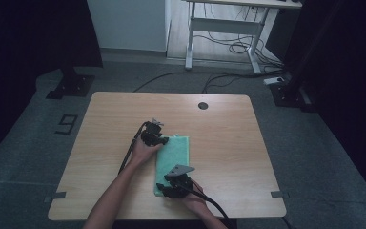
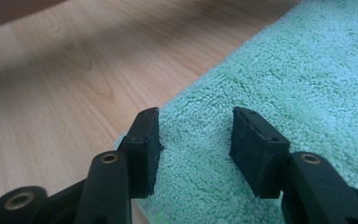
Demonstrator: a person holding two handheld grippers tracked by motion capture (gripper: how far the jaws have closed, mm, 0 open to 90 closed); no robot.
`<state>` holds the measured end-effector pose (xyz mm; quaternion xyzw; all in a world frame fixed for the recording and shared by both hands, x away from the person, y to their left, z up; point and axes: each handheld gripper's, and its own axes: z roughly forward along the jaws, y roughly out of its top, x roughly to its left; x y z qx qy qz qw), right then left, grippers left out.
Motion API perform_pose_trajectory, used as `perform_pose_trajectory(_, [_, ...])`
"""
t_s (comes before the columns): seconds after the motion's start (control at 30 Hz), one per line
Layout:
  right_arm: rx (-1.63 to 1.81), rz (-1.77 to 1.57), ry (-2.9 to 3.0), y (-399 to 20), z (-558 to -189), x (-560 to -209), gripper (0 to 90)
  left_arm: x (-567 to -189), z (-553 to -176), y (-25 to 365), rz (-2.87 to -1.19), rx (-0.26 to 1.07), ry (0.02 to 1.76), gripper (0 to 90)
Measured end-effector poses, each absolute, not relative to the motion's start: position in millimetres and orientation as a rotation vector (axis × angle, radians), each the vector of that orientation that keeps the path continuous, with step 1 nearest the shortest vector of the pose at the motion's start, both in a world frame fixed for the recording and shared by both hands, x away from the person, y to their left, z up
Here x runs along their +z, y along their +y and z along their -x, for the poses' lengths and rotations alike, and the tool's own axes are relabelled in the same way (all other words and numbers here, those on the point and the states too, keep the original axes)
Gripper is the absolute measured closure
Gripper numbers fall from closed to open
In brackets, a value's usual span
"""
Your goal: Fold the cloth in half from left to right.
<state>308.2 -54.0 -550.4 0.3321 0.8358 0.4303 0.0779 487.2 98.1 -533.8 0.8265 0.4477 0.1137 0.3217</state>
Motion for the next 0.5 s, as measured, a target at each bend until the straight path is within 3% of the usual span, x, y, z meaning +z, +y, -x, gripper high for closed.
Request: perform_pose_trajectory(0.5, [1.274,-0.983,2.503,-58.1,-306.2,-550.0,52.8,-509.3,-471.5,104.8,-2.169,0.313,1.098,55.8])
